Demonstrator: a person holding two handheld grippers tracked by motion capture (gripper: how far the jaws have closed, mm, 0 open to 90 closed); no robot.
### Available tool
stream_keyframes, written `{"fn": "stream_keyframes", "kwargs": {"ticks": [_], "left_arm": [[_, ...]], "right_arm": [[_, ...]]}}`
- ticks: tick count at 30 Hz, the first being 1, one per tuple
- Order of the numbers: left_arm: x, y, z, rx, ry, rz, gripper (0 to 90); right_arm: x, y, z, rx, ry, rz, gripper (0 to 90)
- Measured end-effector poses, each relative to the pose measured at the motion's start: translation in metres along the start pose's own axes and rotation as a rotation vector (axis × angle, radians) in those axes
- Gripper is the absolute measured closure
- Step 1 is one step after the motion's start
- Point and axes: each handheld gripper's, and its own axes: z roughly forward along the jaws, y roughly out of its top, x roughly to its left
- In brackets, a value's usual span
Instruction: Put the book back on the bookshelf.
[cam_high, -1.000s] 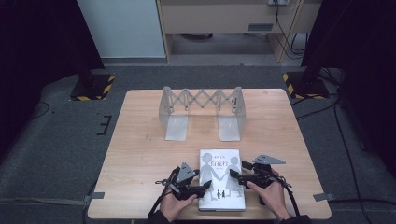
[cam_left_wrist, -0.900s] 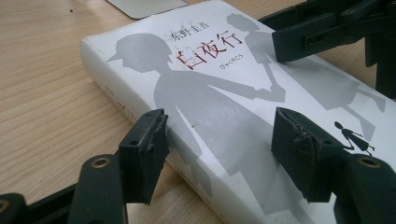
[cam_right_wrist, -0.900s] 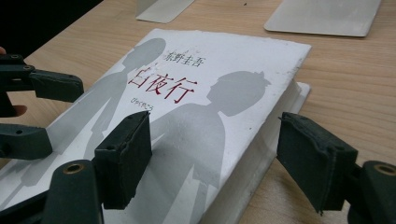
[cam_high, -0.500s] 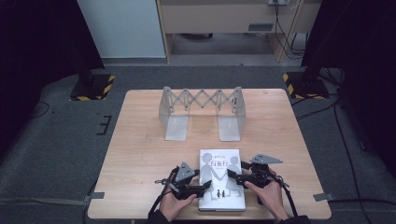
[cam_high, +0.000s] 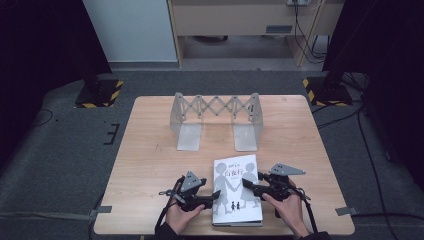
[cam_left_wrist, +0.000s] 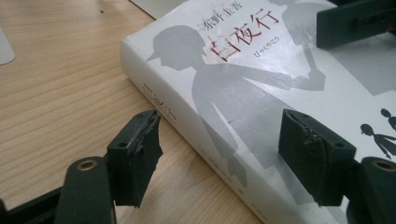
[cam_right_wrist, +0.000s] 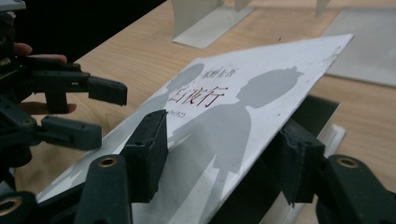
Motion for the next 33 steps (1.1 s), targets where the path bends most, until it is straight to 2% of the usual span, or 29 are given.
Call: {"fn": "stream_keyframes", "kwargs": {"ticks": [2,4,5,8,9,14,18,21,23,33], "left_arm": [[0.003,0.0,-0.002,-0.005,0.005,-0.008,28.7],[0.005,0.0,-0.003,-0.012,0.008,-0.021,28.7],[0.006,0.0,-0.004,-0.014,0.007,-0.03,28.7],[0.009,0.0,-0.004,-0.019,0.011,-0.038,28.7],[0.009,0.0,-0.004,-0.02,0.014,-0.037,28.7],[0.008,0.0,-0.004,-0.016,0.015,-0.032,28.7],[0.01,0.0,-0.004,-0.022,0.02,-0.04,28.7],[0.012,0.0,-0.005,-0.034,0.016,-0.057,28.7],[0.014,0.001,-0.006,-0.052,0.004,-0.074,28.7],[0.016,0.004,-0.007,-0.09,-0.02,-0.097,28.6]], "right_arm": [[-0.002,-0.002,0.0,0.008,0.009,0.029,43.4],[-0.003,-0.003,0.0,0.005,0.017,0.038,45.0],[-0.002,-0.002,-0.001,-0.002,0.039,0.049,48.6],[-0.001,-0.001,-0.002,-0.007,0.064,0.047,51.4],[0.001,-0.001,-0.001,0.013,0.08,0.052,51.4],[-0.001,-0.003,0.0,0.01,0.097,0.089,54.2],[-0.001,-0.002,0.0,0.016,0.116,0.12,59.7],[-0.002,0.002,0.0,0.025,0.166,0.193,68.0],[-0.001,0.006,-0.001,0.034,0.168,0.197,69.5],[0.0,0.013,-0.001,0.052,0.17,0.241,73.2]]}}
